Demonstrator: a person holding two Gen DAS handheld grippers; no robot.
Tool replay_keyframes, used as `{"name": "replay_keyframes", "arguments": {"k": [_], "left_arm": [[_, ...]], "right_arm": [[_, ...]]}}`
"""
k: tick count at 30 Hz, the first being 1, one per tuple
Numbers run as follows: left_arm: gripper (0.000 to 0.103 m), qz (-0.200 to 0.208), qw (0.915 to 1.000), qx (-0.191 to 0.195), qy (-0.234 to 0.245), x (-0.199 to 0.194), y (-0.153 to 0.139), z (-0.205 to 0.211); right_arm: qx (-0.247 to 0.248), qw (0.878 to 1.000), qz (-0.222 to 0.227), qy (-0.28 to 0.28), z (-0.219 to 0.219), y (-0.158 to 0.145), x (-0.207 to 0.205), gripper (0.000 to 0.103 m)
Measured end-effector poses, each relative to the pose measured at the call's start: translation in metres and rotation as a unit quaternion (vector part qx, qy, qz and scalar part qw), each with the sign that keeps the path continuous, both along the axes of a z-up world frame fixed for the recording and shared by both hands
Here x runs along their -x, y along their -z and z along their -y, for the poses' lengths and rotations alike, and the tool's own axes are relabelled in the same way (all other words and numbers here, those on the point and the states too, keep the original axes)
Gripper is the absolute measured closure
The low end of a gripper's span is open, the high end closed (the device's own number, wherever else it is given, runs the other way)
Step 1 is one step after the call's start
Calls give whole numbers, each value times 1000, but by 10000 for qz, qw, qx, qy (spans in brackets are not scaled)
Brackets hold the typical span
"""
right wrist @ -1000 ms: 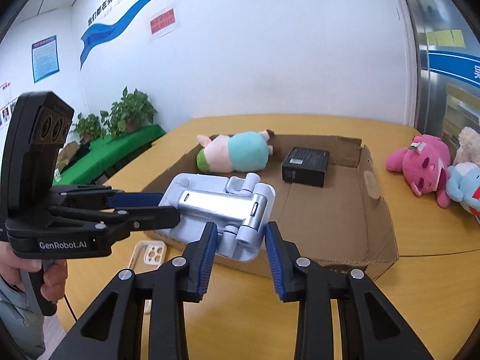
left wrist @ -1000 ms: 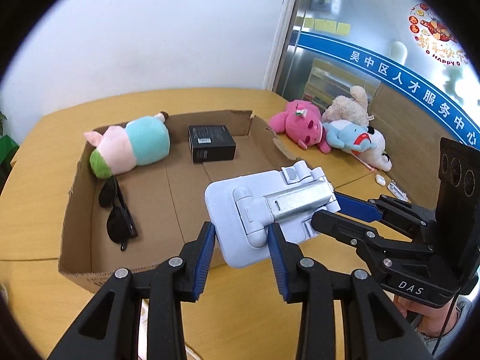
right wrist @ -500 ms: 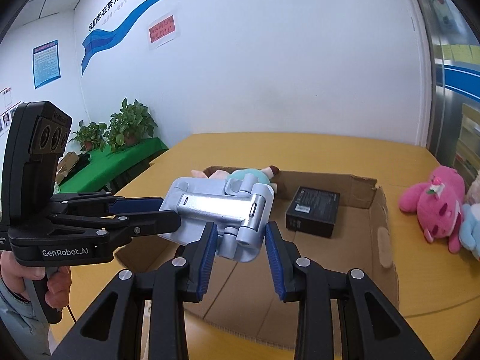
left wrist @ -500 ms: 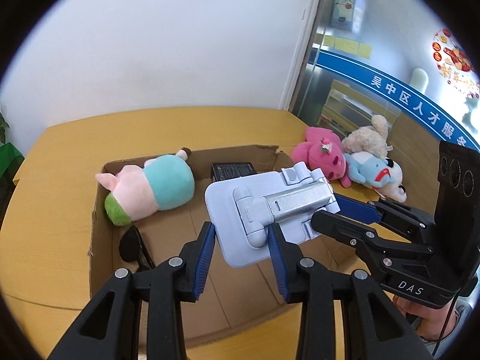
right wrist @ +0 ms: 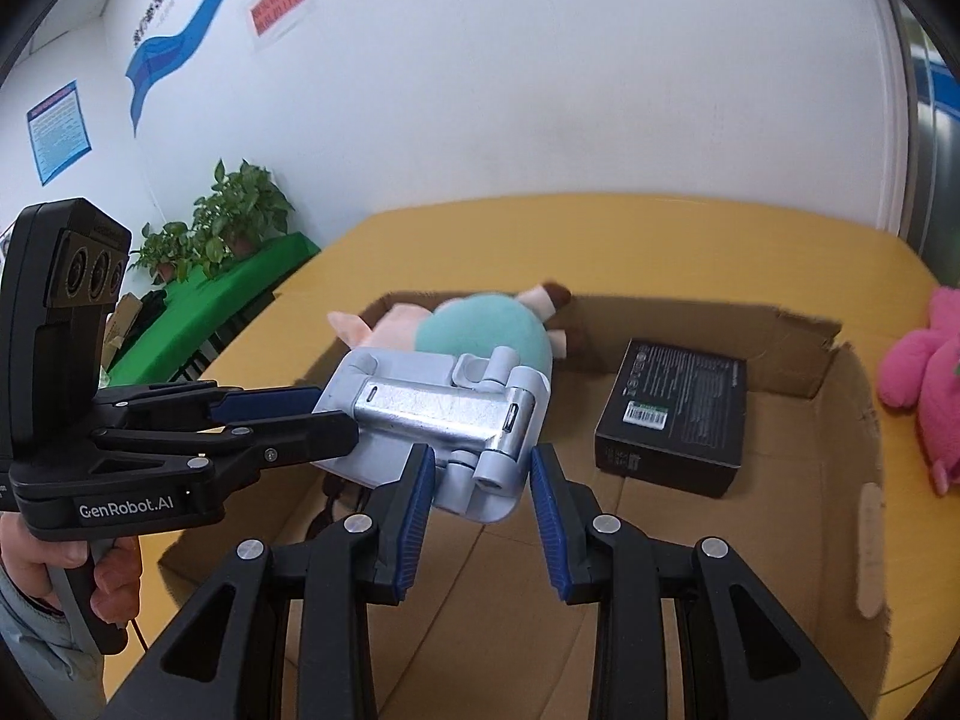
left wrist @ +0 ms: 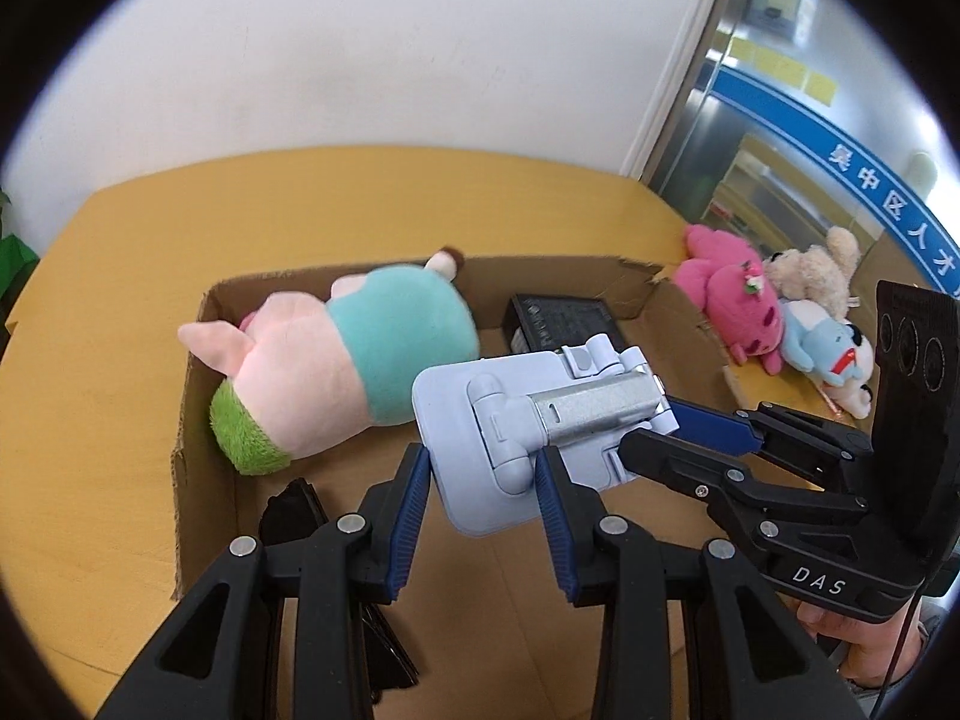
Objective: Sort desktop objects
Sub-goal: 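Carry the phone stand with the left gripper over the cardboard box, then open the left gripper to release the phone stand and withdraw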
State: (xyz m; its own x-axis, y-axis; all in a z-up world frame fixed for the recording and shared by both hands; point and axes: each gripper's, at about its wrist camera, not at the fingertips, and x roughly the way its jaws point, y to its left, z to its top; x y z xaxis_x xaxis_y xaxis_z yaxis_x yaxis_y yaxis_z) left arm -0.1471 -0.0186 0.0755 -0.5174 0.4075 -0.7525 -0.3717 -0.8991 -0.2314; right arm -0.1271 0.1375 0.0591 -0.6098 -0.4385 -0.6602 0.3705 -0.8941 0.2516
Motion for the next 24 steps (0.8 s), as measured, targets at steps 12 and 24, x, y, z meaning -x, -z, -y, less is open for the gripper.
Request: {"name": "replay_keyframes", "arguments": {"k": [12,24], "left_arm": [[68,1076,9935,326,-171,50,79,2],[68,1234,9901,486,-465,43,82,9]], "right_arm": [[-156,9867,1601,-233,15,84,69,70],[-151,9804,1958,-138,21,105,68,58]]}}
